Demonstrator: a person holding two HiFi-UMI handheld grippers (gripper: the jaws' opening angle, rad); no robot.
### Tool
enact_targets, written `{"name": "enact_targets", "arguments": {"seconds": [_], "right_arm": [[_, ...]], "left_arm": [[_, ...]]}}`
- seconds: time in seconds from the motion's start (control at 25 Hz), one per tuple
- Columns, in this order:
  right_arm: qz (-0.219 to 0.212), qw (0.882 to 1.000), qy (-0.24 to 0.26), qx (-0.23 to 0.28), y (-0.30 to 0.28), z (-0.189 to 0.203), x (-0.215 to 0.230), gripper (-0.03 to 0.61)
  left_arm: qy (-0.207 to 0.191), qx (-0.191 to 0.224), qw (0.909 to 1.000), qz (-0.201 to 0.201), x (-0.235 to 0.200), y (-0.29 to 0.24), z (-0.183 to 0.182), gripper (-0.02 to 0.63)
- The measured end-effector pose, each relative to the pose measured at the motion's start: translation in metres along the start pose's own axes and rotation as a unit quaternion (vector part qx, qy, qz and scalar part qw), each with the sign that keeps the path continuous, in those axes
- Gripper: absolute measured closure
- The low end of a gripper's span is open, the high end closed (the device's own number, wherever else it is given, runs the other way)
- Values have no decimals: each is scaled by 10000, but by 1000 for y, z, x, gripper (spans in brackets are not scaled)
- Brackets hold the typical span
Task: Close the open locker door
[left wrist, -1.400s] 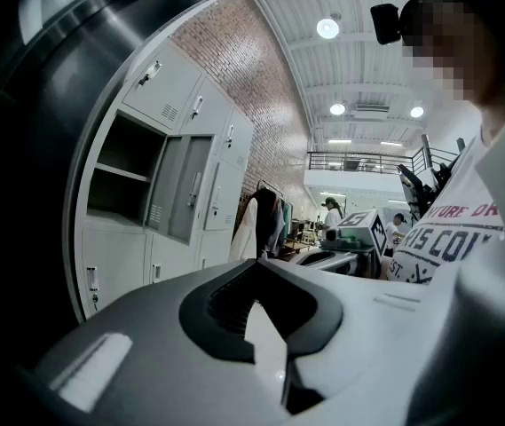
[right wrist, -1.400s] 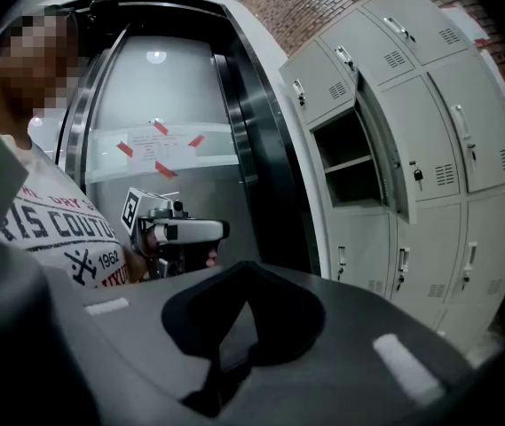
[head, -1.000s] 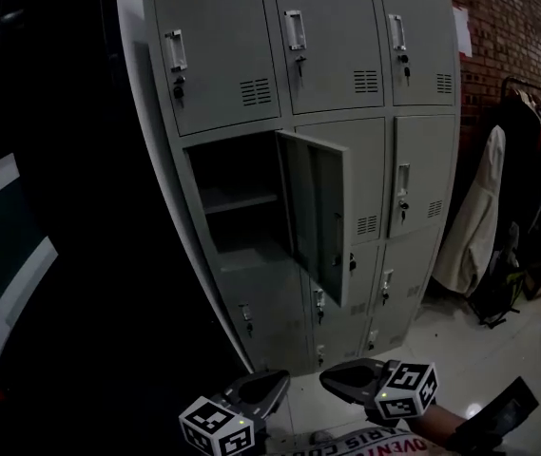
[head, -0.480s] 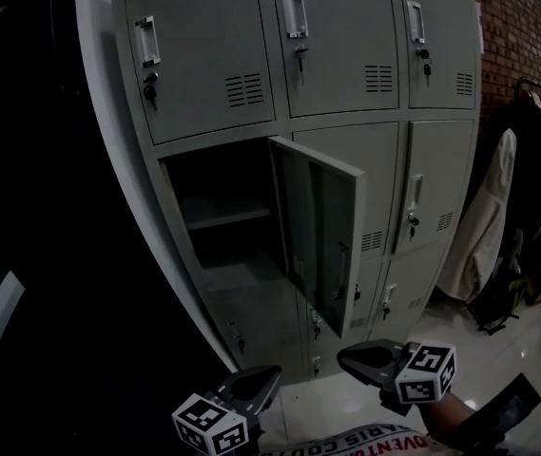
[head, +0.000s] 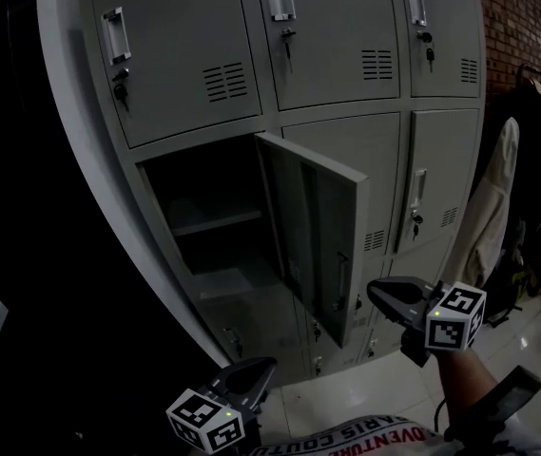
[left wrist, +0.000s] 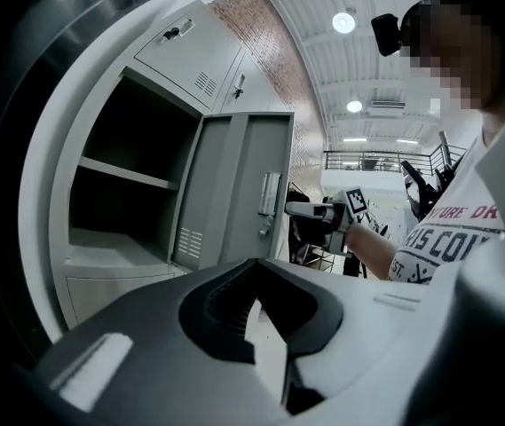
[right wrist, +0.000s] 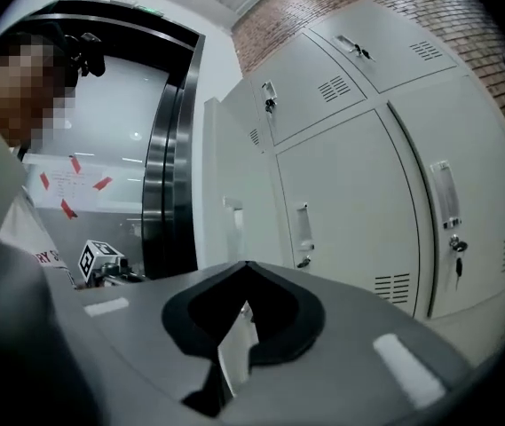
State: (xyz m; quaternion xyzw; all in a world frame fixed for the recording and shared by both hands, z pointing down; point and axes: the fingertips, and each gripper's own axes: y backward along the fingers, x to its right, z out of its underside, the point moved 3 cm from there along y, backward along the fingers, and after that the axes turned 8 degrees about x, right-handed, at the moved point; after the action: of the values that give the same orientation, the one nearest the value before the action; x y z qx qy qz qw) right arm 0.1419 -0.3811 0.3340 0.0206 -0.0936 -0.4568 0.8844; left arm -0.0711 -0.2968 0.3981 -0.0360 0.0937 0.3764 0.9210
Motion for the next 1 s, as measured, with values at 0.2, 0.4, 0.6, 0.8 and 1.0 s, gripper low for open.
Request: {"name": "enact_targets", "arguments": {"seconds": [0.2, 0.4, 0.6, 0.8, 1.0], "right_arm": [[-141, 9999, 73, 36, -26, -10, 12, 584], [-308, 9991, 298, -40, -40, -8, 0, 584], [-592, 9975, 354, -129, -49, -2, -24, 584], [-1143, 9919, 516, -191, -73, 4, -60, 584], [-1763, 9819, 600, -352, -113, 13, -89, 584]], "left_arm": [[41, 32, 10000, -46, -13, -10, -5, 609], [22, 44, 10000, -75, -20, -13, -9, 609], [-21, 74, 9999, -133, -24, -13, -15, 609], [-51, 75, 9997, -211, -28, -9, -18, 609], [-88, 143, 9989, -448, -42, 2, -24, 609]]}}
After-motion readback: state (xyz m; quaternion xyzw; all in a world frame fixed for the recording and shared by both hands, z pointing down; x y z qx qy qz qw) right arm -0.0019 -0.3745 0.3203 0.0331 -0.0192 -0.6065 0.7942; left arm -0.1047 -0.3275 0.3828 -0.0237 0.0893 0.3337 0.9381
